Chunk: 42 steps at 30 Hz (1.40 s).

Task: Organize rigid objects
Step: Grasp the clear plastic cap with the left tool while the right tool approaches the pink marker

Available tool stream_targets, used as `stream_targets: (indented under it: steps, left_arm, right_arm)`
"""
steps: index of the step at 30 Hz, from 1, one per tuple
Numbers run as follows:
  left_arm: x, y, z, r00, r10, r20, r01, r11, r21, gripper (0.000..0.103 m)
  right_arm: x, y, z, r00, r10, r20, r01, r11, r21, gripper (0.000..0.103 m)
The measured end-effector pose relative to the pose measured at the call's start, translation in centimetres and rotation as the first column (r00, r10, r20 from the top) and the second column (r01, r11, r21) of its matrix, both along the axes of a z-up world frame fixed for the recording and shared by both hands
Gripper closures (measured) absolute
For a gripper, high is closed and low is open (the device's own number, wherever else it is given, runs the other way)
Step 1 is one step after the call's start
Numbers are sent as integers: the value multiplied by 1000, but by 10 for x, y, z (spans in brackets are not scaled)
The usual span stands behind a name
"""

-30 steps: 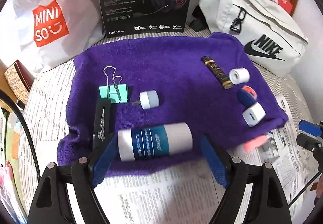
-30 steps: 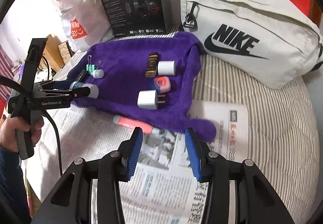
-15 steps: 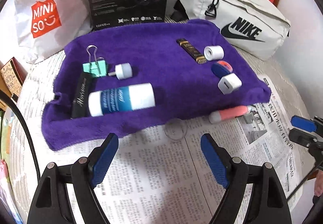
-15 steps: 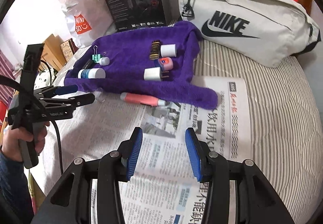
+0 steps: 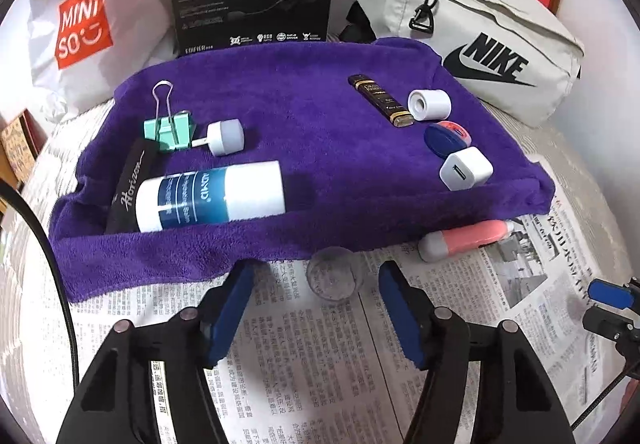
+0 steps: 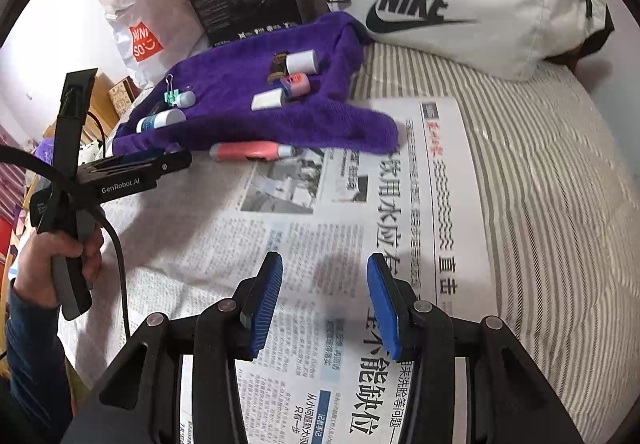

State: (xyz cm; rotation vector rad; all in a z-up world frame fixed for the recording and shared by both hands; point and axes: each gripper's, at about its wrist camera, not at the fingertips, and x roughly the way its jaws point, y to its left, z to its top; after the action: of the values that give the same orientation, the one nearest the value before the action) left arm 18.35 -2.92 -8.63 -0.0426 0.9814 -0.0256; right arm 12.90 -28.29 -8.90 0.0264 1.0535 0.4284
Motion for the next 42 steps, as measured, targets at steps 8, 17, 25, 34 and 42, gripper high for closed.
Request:
stream_targets:
  steps: [8,17,25,34,42]
  left_arm:
    - [6,-12,2,1000,19,-16,-18,999,44,71]
    - [-9,3,1,1000,5,-25,-5,1000,1,77]
    - [-36,34,-11,999,28,-33,-29,999,-19,77]
    - [-37,33,-10,1000,-10,-22,10,999,-32,77]
    - [-37,36,-10,1000,-30,-9,30,998,-57,77]
  right_arm:
    - [-1,-2,-2,1000,15,-8,-15,1000,6,59]
    - [6,22,-1,999,40,13,-41,999,2,58]
    - [43,54,0,989,112,97,-109,993,-42,42]
    - [68,71,-4,961,239,137,-229,970,-85,42]
    - [70,83,-13,943,298,150,-285,953,-102,42]
